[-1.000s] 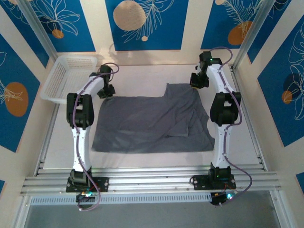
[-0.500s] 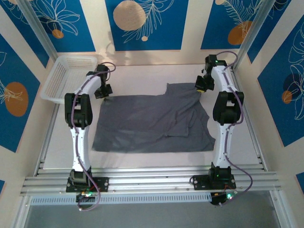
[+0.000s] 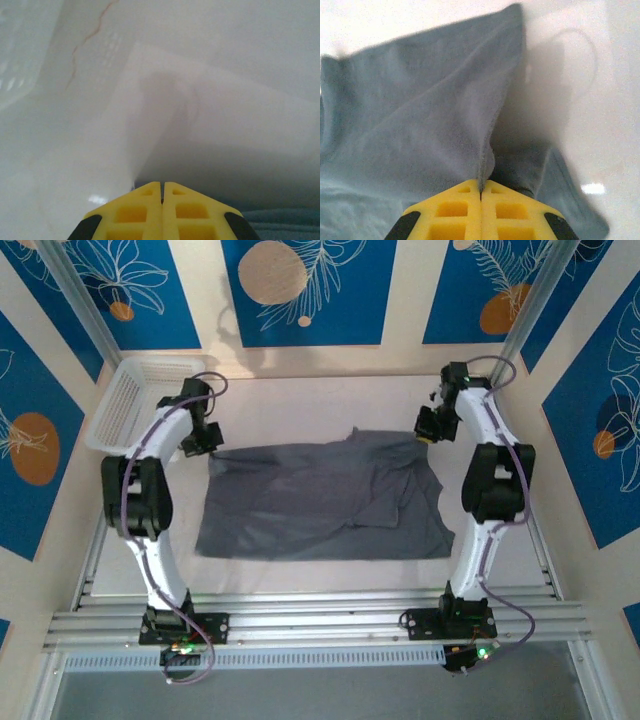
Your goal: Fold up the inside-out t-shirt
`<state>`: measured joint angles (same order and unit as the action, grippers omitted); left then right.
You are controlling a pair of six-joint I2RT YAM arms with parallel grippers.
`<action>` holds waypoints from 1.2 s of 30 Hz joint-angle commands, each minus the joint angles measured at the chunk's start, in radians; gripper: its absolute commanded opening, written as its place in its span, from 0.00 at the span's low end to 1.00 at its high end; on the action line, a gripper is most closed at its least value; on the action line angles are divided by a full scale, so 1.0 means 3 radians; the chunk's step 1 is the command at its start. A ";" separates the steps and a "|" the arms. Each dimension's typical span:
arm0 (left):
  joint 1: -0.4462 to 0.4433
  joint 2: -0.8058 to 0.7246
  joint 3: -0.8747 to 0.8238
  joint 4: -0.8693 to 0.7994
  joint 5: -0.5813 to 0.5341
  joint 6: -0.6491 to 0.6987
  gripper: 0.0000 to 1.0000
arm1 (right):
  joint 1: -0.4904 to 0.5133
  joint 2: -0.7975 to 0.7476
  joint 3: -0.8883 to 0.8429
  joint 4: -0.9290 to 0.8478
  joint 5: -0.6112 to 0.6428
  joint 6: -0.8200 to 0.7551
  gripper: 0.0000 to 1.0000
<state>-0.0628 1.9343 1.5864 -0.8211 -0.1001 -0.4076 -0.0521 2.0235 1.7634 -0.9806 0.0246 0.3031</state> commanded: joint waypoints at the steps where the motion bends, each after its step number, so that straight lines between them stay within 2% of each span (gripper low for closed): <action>1: 0.0051 -0.0175 -0.0401 0.0059 0.0176 0.0062 0.00 | -0.0095 -0.0245 -0.0522 0.0317 -0.0168 0.0128 0.00; 5: 0.0051 -0.0312 -0.0669 0.0053 0.0153 0.0065 0.00 | -0.0087 -0.0294 -0.0547 0.0223 -0.0199 0.0066 0.02; 11: 0.0066 -0.0596 -0.0652 -0.0011 0.0149 0.0188 0.00 | -0.0113 -0.0545 -0.0426 0.0108 -0.0104 -0.0018 0.02; 14: 0.0076 -0.0668 -0.0757 -0.0034 0.0149 0.0224 0.00 | -0.0118 -0.0753 -0.0756 0.0225 -0.0075 0.0068 0.02; 20: 0.0076 -0.0771 -0.1328 0.0179 0.0120 0.0058 0.01 | 0.0025 -0.1143 -0.1948 0.0630 -0.0186 0.0497 0.06; 25: 0.0076 -0.0719 -0.1488 0.0351 0.0008 -0.0078 0.13 | 0.0224 -0.1321 -0.2418 0.0683 -0.0215 0.0655 0.18; 27: 0.0076 -0.0716 -0.1430 0.0373 0.0001 -0.0093 0.27 | 0.0213 -0.1433 -0.2417 0.0678 -0.0176 0.0690 0.29; 30: 0.0076 -0.0718 -0.1295 0.0310 0.0025 -0.0065 0.42 | 0.0155 -0.1531 -0.2245 0.0639 -0.0098 0.0733 0.39; 32: 0.0076 -0.0746 -0.1214 0.0255 0.0078 -0.0043 0.47 | 0.0133 -0.1533 -0.2095 0.0664 -0.0087 0.0768 0.42; 36: 0.0044 -0.0962 -0.1182 0.0222 0.0340 -0.0087 0.49 | 0.0127 -0.1354 -0.1781 0.0861 0.0030 0.0799 0.52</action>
<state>-0.0525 1.7061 1.2079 -0.7338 -0.0616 -0.4202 -0.0116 1.5932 1.1660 -0.7670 0.0044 0.5232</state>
